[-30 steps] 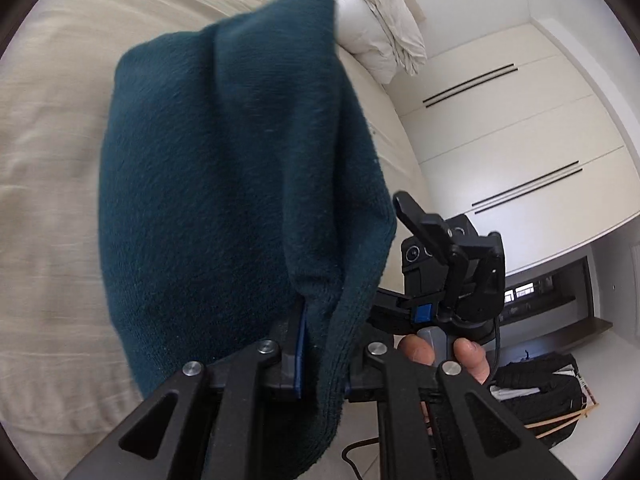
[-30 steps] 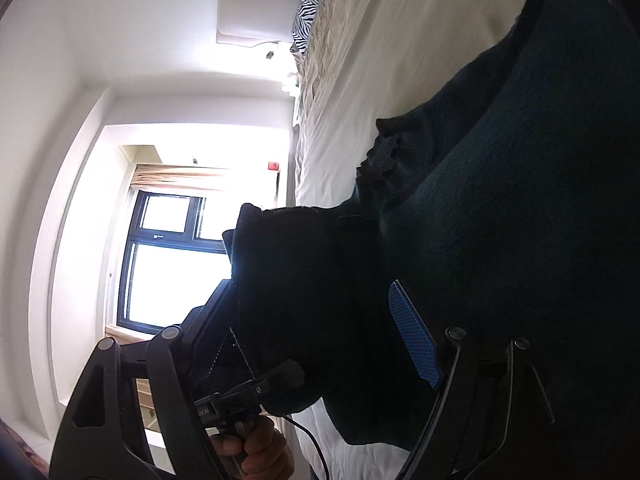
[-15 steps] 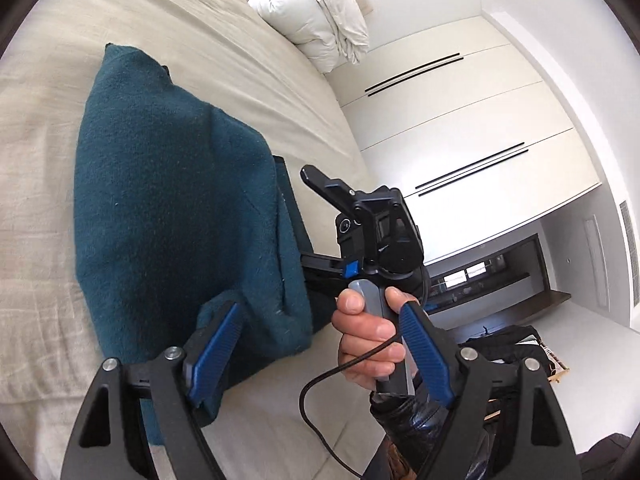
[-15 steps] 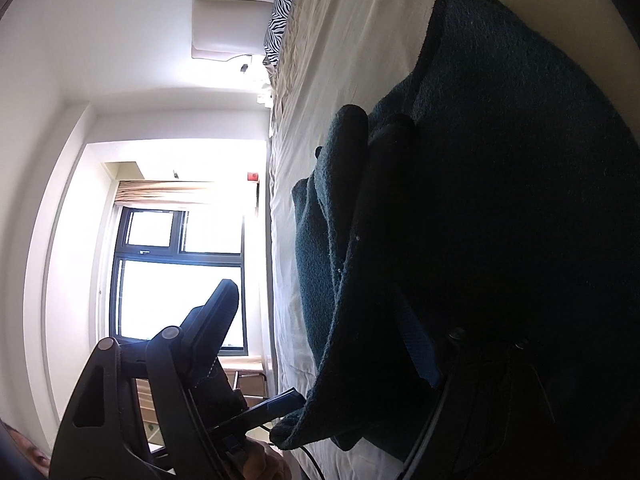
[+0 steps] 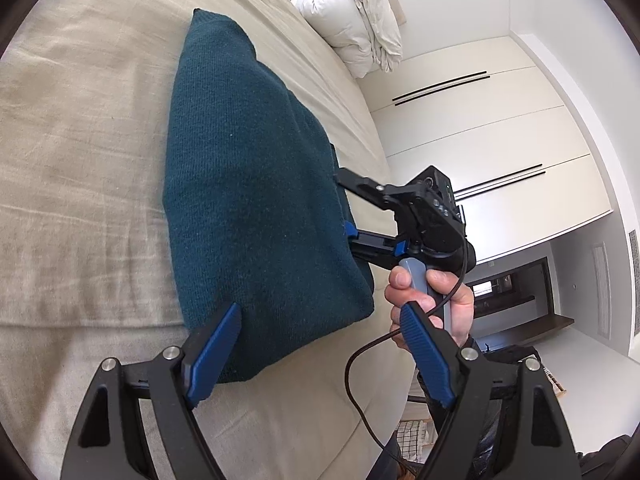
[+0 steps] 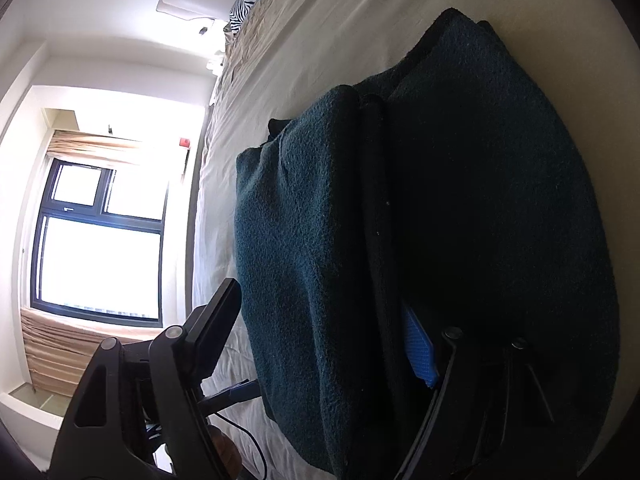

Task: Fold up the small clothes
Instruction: 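Grasp the folded stack with the right gripper and press it down, then open the right gripper and smooth the folded sweater with the left gripper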

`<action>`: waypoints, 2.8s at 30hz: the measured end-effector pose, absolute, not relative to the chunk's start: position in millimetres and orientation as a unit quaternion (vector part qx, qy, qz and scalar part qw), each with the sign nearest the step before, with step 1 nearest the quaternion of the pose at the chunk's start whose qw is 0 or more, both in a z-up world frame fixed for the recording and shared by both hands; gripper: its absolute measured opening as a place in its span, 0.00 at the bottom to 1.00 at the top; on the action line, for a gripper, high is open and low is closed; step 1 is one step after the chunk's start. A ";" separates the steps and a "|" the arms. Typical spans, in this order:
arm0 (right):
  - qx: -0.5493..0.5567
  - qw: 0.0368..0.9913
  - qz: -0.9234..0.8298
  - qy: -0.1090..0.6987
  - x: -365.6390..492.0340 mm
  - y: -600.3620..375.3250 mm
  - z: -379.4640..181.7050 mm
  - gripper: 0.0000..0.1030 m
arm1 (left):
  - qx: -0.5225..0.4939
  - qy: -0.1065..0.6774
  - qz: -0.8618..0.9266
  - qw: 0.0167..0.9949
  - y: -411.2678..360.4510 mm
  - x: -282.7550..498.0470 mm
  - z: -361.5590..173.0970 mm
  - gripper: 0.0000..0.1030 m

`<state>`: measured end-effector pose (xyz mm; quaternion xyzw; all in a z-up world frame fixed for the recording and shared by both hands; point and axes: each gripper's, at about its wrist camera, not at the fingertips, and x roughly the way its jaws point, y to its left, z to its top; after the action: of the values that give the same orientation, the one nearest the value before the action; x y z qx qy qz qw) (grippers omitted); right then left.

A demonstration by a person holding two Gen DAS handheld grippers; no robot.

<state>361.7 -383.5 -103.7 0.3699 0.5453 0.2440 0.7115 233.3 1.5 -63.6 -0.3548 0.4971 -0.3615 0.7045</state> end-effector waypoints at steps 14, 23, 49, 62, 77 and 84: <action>0.229 0.784 0.185 0.547 357.6 -375.9 -71.4 0.12 | -0.348 0.501 -0.364 0.704 -14.9 231.1 -59.3 0.81; 0.223 0.797 0.150 0.541 373.4 -405.9 -67.0 0.12 | -0.337 0.499 -0.366 0.709 -19.8 236.0 -55.9 0.81; 0.280 0.807 0.142 0.500 363.8 -429.4 -80.7 0.44 | -0.273 0.489 -0.316 0.766 -25.4 268.4 -38.1 0.85; 0.298 0.768 0.178 0.538 371.5 -427.1 -103.0 0.61 | -0.286 0.539 -0.271 0.745 -47.0 316.2 -77.4 0.87; 0.346 0.717 0.217 0.564 358.1 -413.0 -118.5 0.42 | -0.261 0.558 -0.273 0.739 -62.7 336.4 -77.9 0.66; 0.353 0.719 0.200 0.563 358.2 -409.8 -121.3 0.29 | -0.261 0.566 -0.272 0.733 -59.2 340.3 -78.9 0.51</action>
<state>358.2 -409.8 -121.3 0.3531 0.5634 0.2005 0.7195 340.3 -59.2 -78.9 -0.2609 0.5658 -0.2719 0.7334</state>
